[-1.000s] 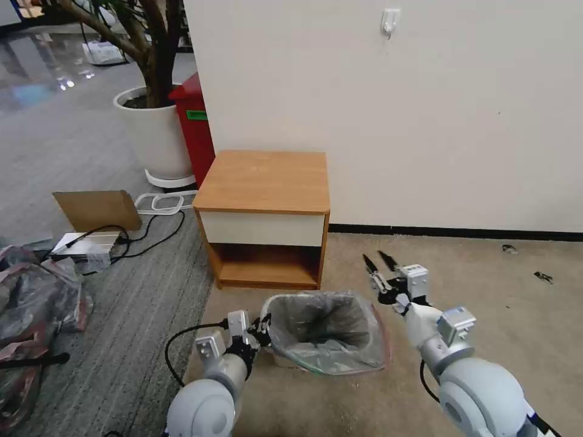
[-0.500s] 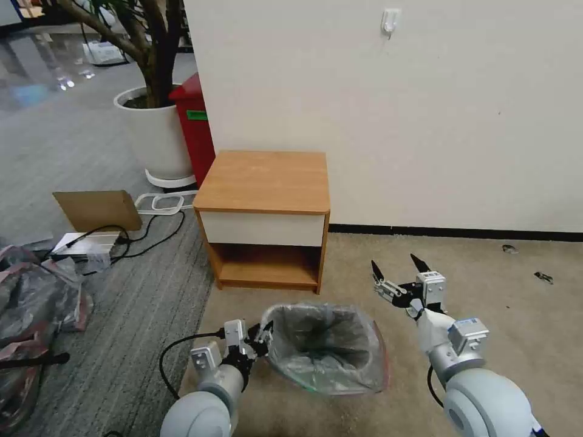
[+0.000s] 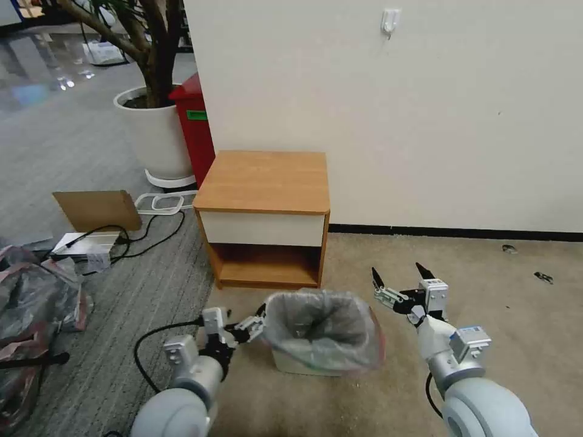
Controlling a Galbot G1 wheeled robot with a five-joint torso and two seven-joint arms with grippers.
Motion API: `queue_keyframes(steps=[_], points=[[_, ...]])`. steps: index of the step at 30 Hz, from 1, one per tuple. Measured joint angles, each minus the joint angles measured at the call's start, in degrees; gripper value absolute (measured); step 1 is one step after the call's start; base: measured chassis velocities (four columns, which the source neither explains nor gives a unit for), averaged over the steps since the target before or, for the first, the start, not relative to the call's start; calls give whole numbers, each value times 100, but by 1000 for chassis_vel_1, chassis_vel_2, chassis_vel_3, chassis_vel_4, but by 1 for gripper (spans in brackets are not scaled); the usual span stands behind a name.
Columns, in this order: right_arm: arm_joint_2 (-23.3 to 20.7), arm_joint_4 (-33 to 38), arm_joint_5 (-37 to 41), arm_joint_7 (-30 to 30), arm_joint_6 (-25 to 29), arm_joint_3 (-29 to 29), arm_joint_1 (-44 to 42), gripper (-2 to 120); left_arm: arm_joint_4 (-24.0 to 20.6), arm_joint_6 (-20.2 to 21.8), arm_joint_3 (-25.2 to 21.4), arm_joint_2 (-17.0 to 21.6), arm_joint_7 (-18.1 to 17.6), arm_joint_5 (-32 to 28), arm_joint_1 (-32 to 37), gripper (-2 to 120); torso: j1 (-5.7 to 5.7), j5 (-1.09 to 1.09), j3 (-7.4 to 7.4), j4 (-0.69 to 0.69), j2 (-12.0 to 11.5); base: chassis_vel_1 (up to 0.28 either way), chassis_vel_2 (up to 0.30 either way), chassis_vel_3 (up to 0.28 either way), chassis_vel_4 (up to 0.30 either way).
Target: Pick up the garbage bag from the table and place it over the trash can.
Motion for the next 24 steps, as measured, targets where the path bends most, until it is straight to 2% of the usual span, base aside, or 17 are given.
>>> queue_keyframes(steps=[2, 3, 6, 7, 11, 17, 22, 24], points=[[64, 0, 21, -67, 201, 88, -156, 100, -55, -561, -330, 100, 204, 529, 168, 100, 0, -1, 0, 0, 0, 0, 0, 0, 0], [64, 0, 21, -67, 201, 88, -156, 100, -55, -561, -330, 100, 204, 529, 168, 100, 0, -1, 0, 0, 0, 0, 0, 0, 0], [143, -84, 125, -241, 662, 252, -471, 100, -126, -1463, -1017, 173, 758, 1319, 575, 100, 0, 0, 0, -1, 0, 0, 0, 0, 0], [143, -84, 125, -241, 662, 252, -471, 100, -126, -1463, -1017, 173, 758, 1319, 575, 100, 0, 0, 0, -1, 0, 0, 0, 0, 0], [335, -208, 245, -310, 1262, 481, -888, 100, -292, -2280, -1839, -16, 1468, 1852, 1535, 100, 0, 0, 0, 0, -1, 0, 0, 0, 0], [629, -198, 477, -461, 1859, 604, -1417, 100, -538, -2644, -2320, -546, 1771, 1970, 2525, 100, 0, 2, 0, 1, -1, 0, 0, 0, 0], [775, -245, 504, -624, 2386, 655, -1653, 100, -551, -2699, -2473, -704, 1839, 1971, 2669, 100, 0, 0, 0, -1, -1, 0, 0, 0, 0], [780, -252, 489, -626, 2420, 656, -1664, 100, -551, -2694, -2476, -704, 1842, 1970, 2663, 100, 0, 0, 0, -1, -1, 0, 0, 0, 0]])
